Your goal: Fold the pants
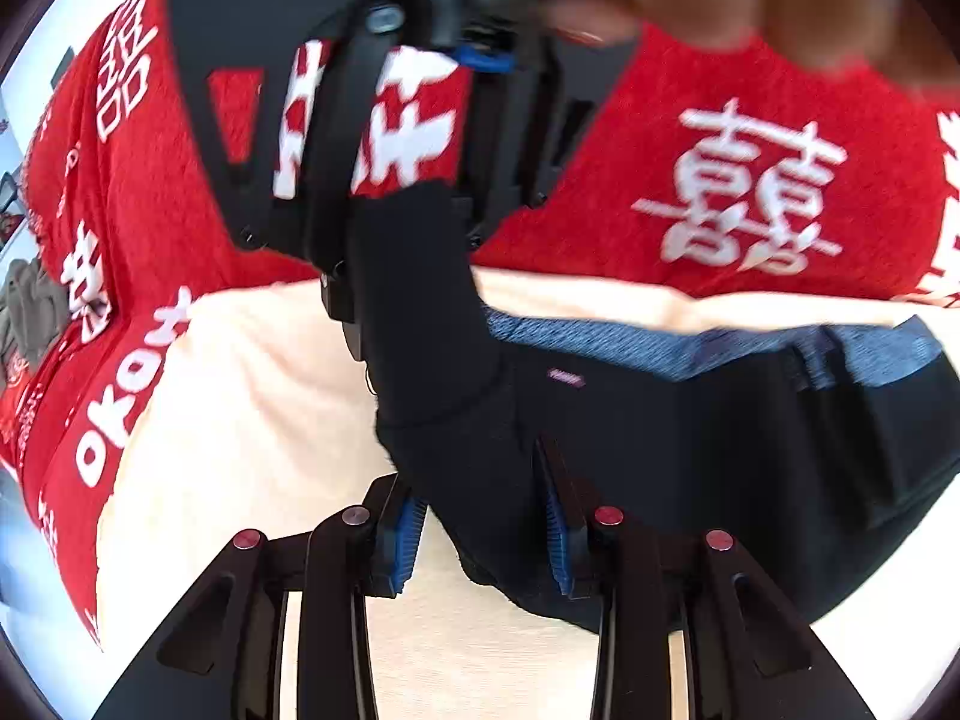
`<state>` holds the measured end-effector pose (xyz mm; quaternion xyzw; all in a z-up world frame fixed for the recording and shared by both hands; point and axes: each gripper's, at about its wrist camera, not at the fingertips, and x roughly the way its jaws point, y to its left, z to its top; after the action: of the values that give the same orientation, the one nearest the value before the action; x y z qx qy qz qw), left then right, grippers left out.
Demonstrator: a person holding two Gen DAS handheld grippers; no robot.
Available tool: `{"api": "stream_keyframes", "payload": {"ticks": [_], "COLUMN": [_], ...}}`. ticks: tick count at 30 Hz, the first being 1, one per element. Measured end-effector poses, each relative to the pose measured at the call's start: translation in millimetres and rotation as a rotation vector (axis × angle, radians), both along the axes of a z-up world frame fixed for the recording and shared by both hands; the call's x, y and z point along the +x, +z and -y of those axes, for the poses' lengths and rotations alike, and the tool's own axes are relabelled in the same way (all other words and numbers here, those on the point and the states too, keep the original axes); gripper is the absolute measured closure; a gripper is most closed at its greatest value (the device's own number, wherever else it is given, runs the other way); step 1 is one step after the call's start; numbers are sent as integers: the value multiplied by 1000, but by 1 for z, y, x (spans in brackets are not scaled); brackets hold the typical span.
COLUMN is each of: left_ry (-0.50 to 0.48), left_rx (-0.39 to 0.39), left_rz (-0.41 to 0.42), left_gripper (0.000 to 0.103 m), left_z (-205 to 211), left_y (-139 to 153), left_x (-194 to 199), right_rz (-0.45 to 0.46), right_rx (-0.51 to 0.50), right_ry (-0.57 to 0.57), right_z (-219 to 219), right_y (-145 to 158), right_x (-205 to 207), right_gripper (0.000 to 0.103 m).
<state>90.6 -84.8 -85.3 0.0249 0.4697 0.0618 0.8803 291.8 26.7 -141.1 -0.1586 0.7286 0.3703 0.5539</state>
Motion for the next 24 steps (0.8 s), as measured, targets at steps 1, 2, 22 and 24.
{"api": "stream_keyframes", "payload": {"ticks": [1,2,22,24], "left_ry": [-11,-24,-518,-556], "left_rx": [-9,-18,-4,7], "left_rz": [8,18,15,-8], "left_gripper": [67,67,67,67], "left_z": [5,10,268,292], "left_y": [8,15,77,67], "left_x": [0,0,-3,-2], "right_rz": [1,4,58,49], "right_rx": [32,59,484,492], "right_ry": [-20,-37,-640,-689], "right_z": [11,19,392,425], "right_y": [9,14,79,64], "right_x": [2,3,-3,-4], "right_gripper": [84,84,84,84]}}
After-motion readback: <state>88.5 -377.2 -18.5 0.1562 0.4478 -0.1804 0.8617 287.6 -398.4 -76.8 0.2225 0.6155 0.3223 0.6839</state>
